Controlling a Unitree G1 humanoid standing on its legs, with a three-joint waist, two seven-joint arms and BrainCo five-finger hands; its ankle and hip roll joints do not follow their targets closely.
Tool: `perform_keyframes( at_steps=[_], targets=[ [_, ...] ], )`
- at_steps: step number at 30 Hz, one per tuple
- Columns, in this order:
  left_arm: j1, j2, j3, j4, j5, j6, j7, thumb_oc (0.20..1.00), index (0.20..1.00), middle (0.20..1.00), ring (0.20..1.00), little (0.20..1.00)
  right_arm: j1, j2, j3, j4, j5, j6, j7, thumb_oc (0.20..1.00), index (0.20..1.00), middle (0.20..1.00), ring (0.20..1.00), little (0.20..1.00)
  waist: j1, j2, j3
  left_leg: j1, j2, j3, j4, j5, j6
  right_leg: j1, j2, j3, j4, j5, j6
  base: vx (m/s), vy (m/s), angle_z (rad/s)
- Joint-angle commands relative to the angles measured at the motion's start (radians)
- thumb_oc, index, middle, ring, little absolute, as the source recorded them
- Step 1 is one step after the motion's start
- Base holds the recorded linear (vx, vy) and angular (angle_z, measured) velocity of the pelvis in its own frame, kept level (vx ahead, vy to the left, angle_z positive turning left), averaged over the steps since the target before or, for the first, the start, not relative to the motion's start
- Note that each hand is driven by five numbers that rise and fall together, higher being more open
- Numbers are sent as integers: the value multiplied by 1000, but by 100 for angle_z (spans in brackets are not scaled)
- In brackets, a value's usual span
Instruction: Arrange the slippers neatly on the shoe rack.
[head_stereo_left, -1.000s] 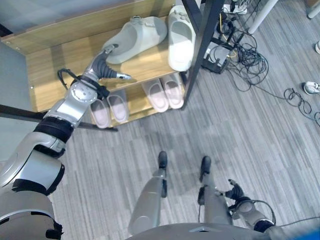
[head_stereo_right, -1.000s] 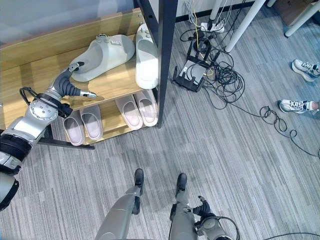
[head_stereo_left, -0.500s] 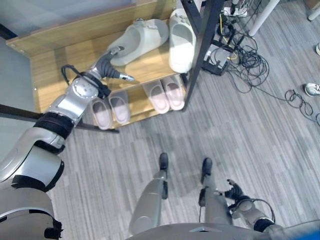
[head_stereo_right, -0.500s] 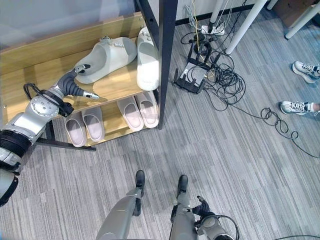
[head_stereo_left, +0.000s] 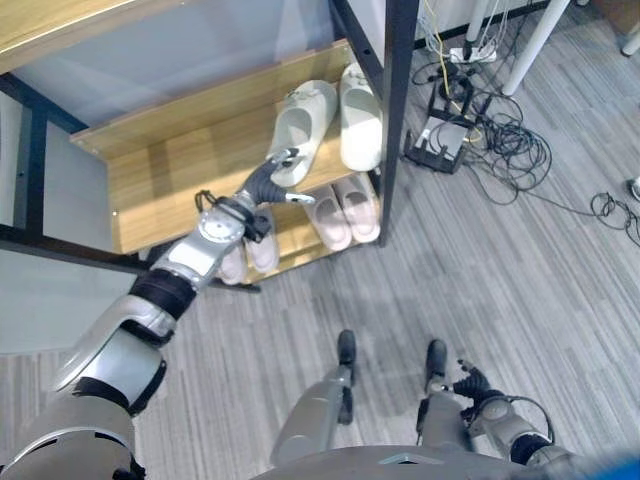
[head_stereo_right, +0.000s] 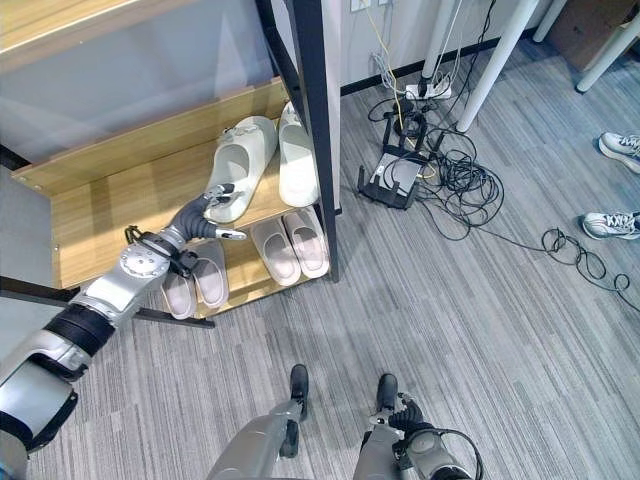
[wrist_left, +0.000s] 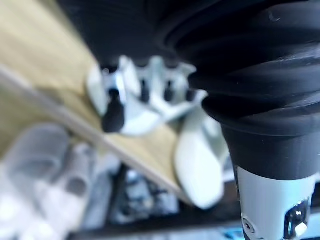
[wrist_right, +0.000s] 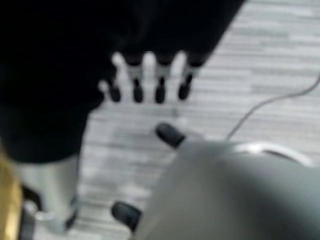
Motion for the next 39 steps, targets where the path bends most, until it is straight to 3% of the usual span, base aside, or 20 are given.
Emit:
perform_keyframes(
  at_steps=[1,4,9,14,24,29,39],
  targets=[
    [-34,-22,97,-26,-59,-54,24,1000,1000,1000,1000,1000,21,-13,-2,-18,-21,9,-3,1000,1000,1000,1000,1000,-5,23,39,-14,-12,-73,61,-102,-29,109,-8,15,53,-80,57,28,-48,-8],
    [-28,-100,118,-20,-67,-64,51,1000,1000,1000,1000,1000,34,-10,-4,-17,-23,8,-8,1000,1000,1000,1000,1000,-13,30,32,-1,-11,-70,46,-97,-31,113,-5,18,47,-87,53,20,-27,-3],
    [-37,-136,168,11,-54,-80,107,1000,1000,1000,1000,1000,50,-15,-7,-17,-24,5,-12,1000,1000,1000,1000,1000,-14,34,23,13,-11,-70,41,-97,-31,123,-4,19,42,-89,49,30,-21,-4],
    [-48,-105,250,-6,-58,-113,158,1000,1000,1000,1000,1000,71,-22,-17,-26,-10,-6,-11,1000,1000,1000,1000,1000,-10,26,14,22,-9,-77,35,-91,-36,139,1,8,39,-97,46,0,-37,0],
    [18,-34,314,-76,-57,-126,146,1000,1000,1000,1000,1000,88,-22,-28,-27,-8,-3,15,1000,1000,1000,1000,1000,13,12,-16,73,-5,-90,20,-92,-41,194,5,-14,34,-107,48,21,-30,7],
    [185,-5,360,-182,9,-117,122,1000,1000,1000,1000,1000,86,-13,-62,-42,-4,-1,11,1000,1000,1000,1000,1000,42,14,-42,127,-2,-101,12,-95,-42,251,2,-37,34,-117,47,61,-24,4],
    [551,-27,452,-332,97,-97,38,1000,1000,1000,1000,1000,121,-68,-155,-50,-45,8,-28,1000,1000,1000,1000,1000,72,7,-81,202,3,-111,-2,-97,-46,328,8,-70,30,-132,42,27,-34,9]
  ],
)
